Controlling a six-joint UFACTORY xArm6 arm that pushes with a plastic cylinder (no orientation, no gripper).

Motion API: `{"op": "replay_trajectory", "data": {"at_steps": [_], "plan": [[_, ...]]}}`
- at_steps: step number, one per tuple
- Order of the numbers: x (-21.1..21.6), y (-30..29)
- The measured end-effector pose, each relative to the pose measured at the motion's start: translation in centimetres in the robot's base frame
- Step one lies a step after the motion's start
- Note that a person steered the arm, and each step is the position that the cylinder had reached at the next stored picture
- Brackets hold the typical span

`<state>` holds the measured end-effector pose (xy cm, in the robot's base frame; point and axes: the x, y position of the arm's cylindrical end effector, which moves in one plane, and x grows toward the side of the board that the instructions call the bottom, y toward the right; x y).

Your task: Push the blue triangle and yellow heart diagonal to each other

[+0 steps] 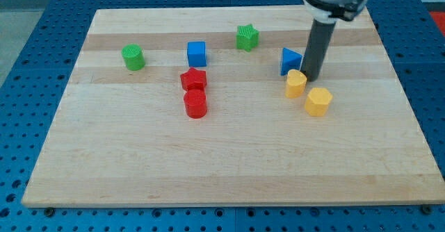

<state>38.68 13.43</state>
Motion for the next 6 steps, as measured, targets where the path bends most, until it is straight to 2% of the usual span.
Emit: {"op": "replay_trajectory", "data": {"at_steps": [4, 6], "plan": [[-1.0, -9.3], [-1.2, -4.0]]}}
